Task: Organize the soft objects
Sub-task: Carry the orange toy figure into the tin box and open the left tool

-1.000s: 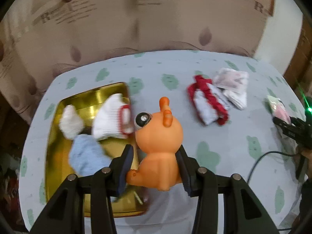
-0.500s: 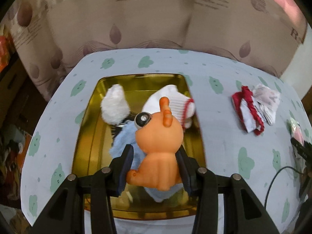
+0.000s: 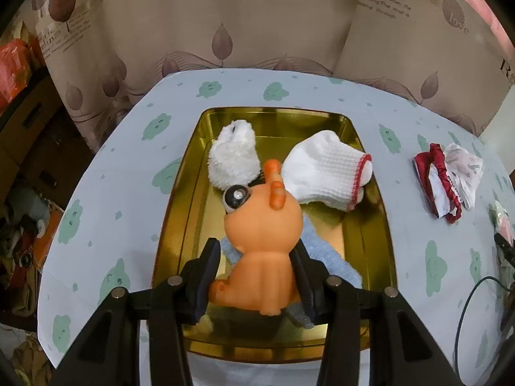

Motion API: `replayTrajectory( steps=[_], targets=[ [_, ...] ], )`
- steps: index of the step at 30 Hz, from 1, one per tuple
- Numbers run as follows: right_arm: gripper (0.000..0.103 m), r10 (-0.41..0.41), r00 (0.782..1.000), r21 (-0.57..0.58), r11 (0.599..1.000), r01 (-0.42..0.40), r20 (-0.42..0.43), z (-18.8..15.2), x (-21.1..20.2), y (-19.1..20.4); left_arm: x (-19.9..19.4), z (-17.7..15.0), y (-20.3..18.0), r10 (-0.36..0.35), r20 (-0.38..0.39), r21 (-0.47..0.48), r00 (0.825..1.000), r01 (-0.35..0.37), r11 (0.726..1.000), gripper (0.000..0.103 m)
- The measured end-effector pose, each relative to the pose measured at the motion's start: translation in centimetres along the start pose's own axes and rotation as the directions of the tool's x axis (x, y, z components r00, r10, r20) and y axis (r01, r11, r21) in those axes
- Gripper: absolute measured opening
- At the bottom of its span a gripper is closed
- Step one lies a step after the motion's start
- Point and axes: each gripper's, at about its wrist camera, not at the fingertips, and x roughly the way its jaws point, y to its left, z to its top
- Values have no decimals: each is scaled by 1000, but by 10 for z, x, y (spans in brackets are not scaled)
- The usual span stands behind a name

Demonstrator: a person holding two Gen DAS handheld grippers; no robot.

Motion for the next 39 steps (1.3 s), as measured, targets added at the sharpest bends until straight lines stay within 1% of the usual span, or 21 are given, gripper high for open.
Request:
replayTrajectory(
  steps=[9,12,18,23,24,25,29,31,35,39],
  targets=[
    [65,-2,1000,-1,1000,2,-1,0,0,0,0,-9,16,-9,1,-21,1000,9,1000,45],
    [65,-1,1000,-1,1000,1,-1,0,0,0,3,-13,19,2,-4,-17,1000,-2,1000,45],
    [65,-1,1000,-1,1000,1,-1,0,0,0,8,-17,24,-20,-9,-30,1000,19,999,48],
    [65,0,1000,0,1000,0,-2,0,0,0,4,-16,30,-46,-10,-56,999,46,997,49],
    [65,-1,1000,-1,1000,1,-2,0,0,1,2,-16,31,-51,-5,-58,999,51,997,49],
    [65,-2,1000,-2,1000,2,-2,0,0,1,-1,-17,31,-53,3,-54,999,53,997,52],
    [65,-1,1000,-1,1000,1,-2,0,0,1,-21,-21,29,-58,96,-16,994,60,998,67],
    [65,-1,1000,0,1000,1,-2,0,0,1,-30,-21,28,-70,129,0,989,70,998,67],
    [64,-1,1000,0,1000,1,-2,0,0,1,-36,-23,29,-119,137,-3,983,120,993,67],
    [62,-6,1000,-7,1000,6,0,0,0,1,-44,-34,32,-114,177,6,978,115,993,67]
  ],
)
